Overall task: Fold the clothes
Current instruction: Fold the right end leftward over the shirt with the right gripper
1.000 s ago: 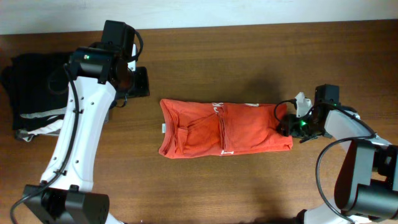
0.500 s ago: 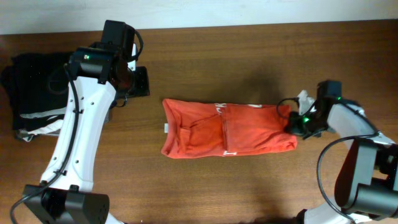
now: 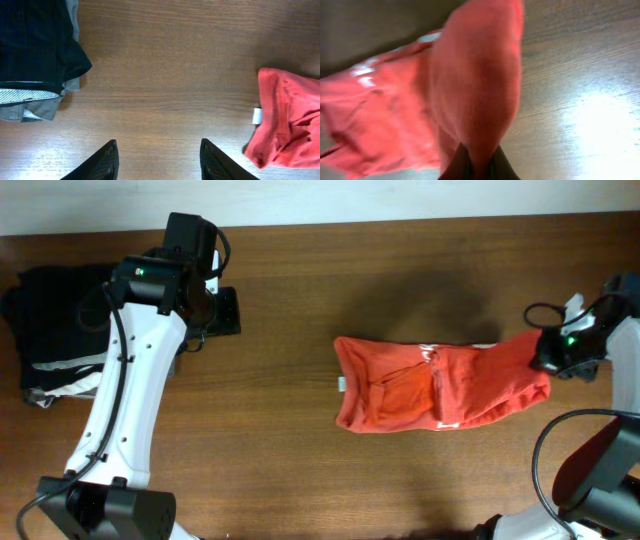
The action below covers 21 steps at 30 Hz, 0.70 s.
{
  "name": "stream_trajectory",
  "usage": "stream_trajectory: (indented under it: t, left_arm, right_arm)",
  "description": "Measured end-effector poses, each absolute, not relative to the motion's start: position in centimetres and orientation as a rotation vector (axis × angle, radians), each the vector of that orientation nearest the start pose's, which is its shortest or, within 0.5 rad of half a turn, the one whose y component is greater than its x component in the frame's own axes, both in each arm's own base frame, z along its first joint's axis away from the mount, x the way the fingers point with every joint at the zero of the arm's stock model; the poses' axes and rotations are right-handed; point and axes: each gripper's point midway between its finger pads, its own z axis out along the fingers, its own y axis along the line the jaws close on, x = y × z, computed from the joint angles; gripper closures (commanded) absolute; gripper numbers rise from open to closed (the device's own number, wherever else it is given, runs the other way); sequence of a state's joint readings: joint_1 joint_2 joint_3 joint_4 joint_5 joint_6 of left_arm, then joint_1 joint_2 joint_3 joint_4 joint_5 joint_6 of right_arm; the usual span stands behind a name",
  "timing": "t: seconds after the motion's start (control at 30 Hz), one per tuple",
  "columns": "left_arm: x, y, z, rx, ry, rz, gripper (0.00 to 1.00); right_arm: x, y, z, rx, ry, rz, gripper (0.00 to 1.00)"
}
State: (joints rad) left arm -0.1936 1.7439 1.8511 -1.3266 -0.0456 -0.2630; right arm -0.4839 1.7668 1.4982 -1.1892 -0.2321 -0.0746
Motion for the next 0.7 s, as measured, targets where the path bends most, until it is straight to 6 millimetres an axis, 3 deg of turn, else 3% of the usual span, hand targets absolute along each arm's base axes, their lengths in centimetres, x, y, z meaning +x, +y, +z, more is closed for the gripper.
stream_trajectory:
  t: [0.2,0.4,0.7]
  left_arm:
    - [38.2,-6.7,22.9,-0.108,2.786,-0.05,0.48]
    - [38.2,-6.7,22.9,-0.108,2.786,-0.05,0.48]
    - [38.2,-6.7,22.9,-0.108,2.786,-0.05,0.48]
  right_arm:
    - [34.0,-10.8,15.5,0.511,2.876,0.368,0.96]
    - [34.8,-6.0,16.9,0.329,2.916,0.426,0.96]
    - [34.7,1.9,16.8,-0.049,2.988,0.438,0.96]
